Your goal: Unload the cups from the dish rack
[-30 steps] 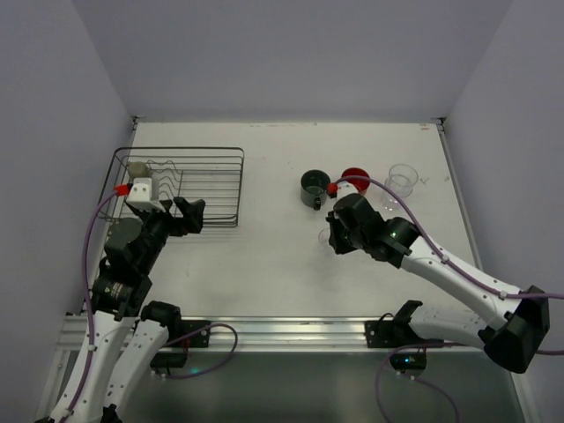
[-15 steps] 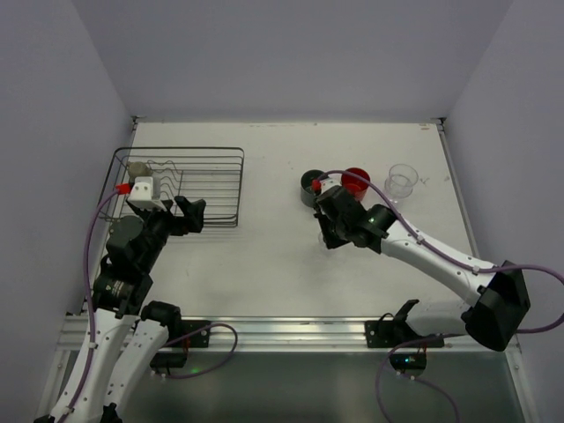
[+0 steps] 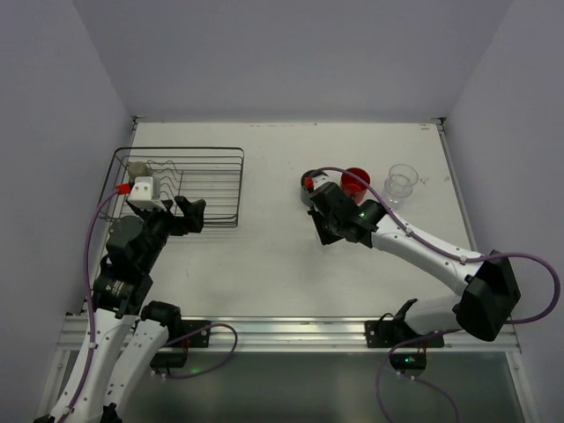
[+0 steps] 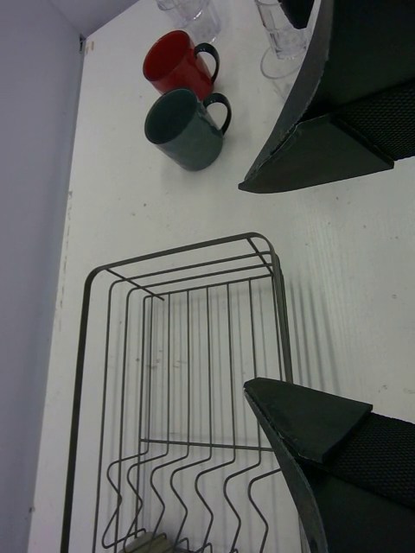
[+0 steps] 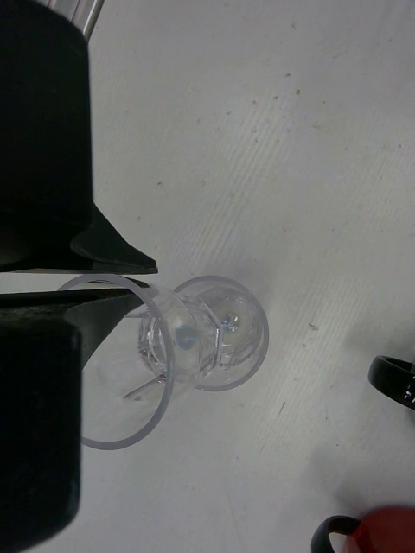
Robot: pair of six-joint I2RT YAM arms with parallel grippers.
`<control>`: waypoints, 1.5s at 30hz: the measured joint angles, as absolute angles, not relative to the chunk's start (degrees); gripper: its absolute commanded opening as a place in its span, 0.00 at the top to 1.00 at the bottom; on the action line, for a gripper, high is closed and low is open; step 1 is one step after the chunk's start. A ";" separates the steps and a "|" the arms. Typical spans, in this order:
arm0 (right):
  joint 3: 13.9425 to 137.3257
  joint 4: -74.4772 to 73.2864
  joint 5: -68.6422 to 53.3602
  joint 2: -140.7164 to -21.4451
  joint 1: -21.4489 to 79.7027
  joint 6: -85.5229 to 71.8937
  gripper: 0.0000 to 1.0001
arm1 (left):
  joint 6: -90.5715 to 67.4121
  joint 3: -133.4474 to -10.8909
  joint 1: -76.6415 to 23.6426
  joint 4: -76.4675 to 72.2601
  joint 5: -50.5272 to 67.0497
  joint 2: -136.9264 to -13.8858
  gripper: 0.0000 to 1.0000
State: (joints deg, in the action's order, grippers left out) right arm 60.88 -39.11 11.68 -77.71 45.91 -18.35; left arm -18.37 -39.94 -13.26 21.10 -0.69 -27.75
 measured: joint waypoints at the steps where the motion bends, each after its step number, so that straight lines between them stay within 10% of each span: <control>1: 60.97 -39.09 11.84 -77.78 45.91 -18.33 1.00 | -18.37 -39.94 -13.26 21.10 -0.69 -27.75 0.06; 30: 62.65 -36.56 11.33 -82.78 45.91 -17.72 1.00 | -18.37 -39.72 -12.80 21.08 0.21 -27.86 0.06; 45: 62.30 -35.05 12.60 -82.72 45.91 -17.69 0.50 | -19.79 -42.85 -12.78 24.03 -5.69 -34.98 0.06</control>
State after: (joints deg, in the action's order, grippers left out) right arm 62.30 -35.05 12.60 -82.72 45.91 -17.69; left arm -19.79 -42.85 -12.78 24.03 -5.69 -34.98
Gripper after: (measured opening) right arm 0.451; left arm 0.937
